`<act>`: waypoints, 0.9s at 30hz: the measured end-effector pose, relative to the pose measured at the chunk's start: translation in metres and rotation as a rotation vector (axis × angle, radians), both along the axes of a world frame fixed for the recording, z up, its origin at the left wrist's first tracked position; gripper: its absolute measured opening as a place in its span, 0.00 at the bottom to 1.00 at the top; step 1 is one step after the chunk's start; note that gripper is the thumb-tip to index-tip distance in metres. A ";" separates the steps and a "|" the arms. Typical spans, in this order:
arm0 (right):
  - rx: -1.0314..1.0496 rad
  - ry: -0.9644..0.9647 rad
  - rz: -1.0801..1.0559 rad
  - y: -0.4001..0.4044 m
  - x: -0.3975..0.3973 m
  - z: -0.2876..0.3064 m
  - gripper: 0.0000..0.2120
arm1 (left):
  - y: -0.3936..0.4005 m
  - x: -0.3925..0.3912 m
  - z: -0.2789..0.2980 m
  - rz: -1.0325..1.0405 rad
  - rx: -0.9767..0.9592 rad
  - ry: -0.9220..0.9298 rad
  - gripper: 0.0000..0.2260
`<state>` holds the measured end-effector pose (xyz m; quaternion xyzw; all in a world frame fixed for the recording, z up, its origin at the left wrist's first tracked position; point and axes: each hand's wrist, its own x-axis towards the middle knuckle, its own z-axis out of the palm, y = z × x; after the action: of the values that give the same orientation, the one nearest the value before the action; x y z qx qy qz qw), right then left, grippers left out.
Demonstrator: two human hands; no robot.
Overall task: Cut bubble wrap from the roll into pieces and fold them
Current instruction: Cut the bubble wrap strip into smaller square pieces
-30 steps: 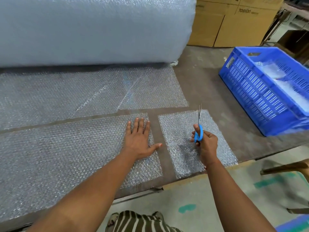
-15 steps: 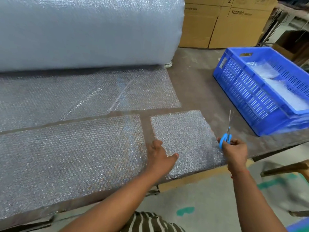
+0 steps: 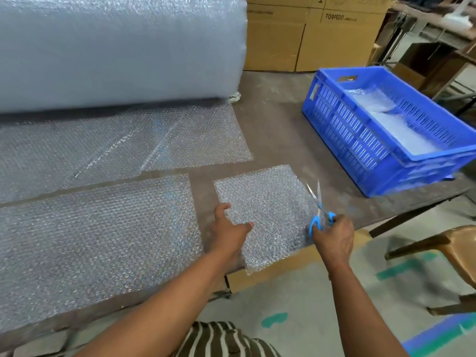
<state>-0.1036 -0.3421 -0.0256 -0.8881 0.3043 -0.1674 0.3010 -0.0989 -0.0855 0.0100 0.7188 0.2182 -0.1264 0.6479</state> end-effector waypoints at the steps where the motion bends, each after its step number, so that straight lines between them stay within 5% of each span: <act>1: -0.001 0.001 0.000 0.001 -0.001 0.000 0.24 | -0.002 -0.004 0.000 0.035 0.065 0.012 0.32; 4: 0.017 -0.025 -0.013 -0.002 -0.004 -0.005 0.23 | -0.008 -0.031 -0.005 0.088 0.038 0.111 0.29; 7: 0.058 -0.057 -0.008 -0.003 -0.005 -0.010 0.19 | -0.016 -0.059 -0.013 0.092 -0.247 0.244 0.28; 12: 0.060 -0.022 0.031 0.000 -0.003 -0.009 0.19 | -0.023 -0.058 -0.011 0.118 -0.343 0.221 0.27; 18: 0.180 0.054 0.036 0.007 -0.011 -0.008 0.15 | -0.020 -0.050 -0.008 0.028 -0.306 0.180 0.26; 24: 0.387 0.031 -0.004 0.004 -0.018 -0.021 0.12 | -0.007 -0.029 -0.002 -0.020 0.002 -0.052 0.15; 27: 0.433 0.005 0.032 0.000 -0.021 -0.023 0.20 | -0.003 -0.016 0.002 -0.040 0.066 -0.061 0.14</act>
<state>-0.1243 -0.3423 -0.0491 -0.8079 0.3197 -0.0911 0.4866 -0.1154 -0.0881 0.0118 0.7476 0.1881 -0.1102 0.6274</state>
